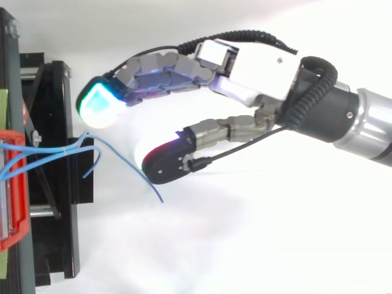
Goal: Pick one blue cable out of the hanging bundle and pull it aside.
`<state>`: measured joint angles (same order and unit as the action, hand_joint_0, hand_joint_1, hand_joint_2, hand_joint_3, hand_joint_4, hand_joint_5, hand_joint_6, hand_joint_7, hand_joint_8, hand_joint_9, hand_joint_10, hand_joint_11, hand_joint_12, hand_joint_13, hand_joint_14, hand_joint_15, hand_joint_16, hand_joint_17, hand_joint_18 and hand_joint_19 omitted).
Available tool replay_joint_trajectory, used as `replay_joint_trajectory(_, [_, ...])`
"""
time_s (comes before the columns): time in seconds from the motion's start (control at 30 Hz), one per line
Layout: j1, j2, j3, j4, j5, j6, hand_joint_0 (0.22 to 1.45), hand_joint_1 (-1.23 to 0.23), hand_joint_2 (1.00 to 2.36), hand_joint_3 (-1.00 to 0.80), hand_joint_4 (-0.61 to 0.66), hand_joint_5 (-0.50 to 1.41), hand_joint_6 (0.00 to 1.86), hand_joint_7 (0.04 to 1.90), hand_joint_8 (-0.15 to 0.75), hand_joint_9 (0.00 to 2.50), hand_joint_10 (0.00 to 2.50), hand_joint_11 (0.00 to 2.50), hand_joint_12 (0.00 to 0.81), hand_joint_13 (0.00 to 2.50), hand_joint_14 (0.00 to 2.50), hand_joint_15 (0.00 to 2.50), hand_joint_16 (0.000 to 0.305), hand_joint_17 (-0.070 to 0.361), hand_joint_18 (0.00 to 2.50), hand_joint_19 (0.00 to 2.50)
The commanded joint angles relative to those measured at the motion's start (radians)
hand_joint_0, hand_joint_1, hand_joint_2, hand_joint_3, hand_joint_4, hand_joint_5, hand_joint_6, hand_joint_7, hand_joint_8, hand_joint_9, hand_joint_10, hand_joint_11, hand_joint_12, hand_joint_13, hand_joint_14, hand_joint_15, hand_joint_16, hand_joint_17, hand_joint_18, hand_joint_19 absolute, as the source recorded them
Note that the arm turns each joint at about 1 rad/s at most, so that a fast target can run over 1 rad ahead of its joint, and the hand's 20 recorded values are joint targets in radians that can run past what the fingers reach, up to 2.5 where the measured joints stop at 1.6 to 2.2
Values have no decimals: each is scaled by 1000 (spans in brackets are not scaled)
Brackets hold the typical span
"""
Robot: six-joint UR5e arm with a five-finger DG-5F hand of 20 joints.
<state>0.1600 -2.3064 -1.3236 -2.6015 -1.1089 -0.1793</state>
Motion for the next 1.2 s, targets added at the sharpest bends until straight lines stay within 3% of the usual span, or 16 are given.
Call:
replay_joint_trajectory(0.0, [-2, -11, 35, -6, 1, -23, 486, -690, 1000, -500, 226, -205, 502, 728, 256, 474, 2, 91, 341, 387, 6, 143, 44, 99, 262, 121])
replay_joint_trajectory(0.2, [1, -28, 37, 37, 6, -62, 486, -683, 1000, -500, 226, -204, 502, 728, 256, 474, 2, 96, 341, 388, 6, 144, 44, 99, 262, 120])
replay_joint_trajectory(0.27, [3, -59, 46, 77, 4, -60, 486, -681, 1000, -500, 226, -205, 502, 727, 257, 474, 3, 95, 341, 389, 6, 144, 44, 99, 264, 120])
replay_joint_trajectory(0.33, [7, -96, 84, 95, 3, -54, 485, -681, 1000, -500, 226, -205, 502, 731, 257, 474, 2, 95, 341, 389, 5, 141, 44, 99, 264, 127])
replay_joint_trajectory(0.7, [29, -100, 98, 104, 8, -82, 486, -678, 1000, -500, 226, -202, 502, 730, 256, 479, 3, 89, 342, 405, 5, 151, 44, 98, 269, 128])
replay_joint_trajectory(0.83, [33, -133, 100, 116, 1, -63, 486, -675, 1000, -500, 234, -198, 502, 741, 260, 489, 1, 93, 342, 412, 6, 152, 44, 98, 272, 135])
replay_joint_trajectory(0.97, [41, -179, 110, 170, 3, -34, 487, -669, 1000, -500, 253, -179, 502, 777, 260, 499, 1, 84, 341, 424, 6, 156, 44, 98, 279, 141])
replay_joint_trajectory(1.03, [42, -203, 139, 173, -2, -25, 487, -664, 1000, -500, 262, -172, 502, 792, 261, 505, 2, 78, 342, 440, 7, 163, 44, 98, 307, 144])
replay_joint_trajectory(1.17, [46, -205, 147, 158, -9, -14, 497, -634, 1000, -500, 294, -143, 503, 873, 265, 569, 4, 102, 336, 489, 7, 175, 43, 96, 353, 161])
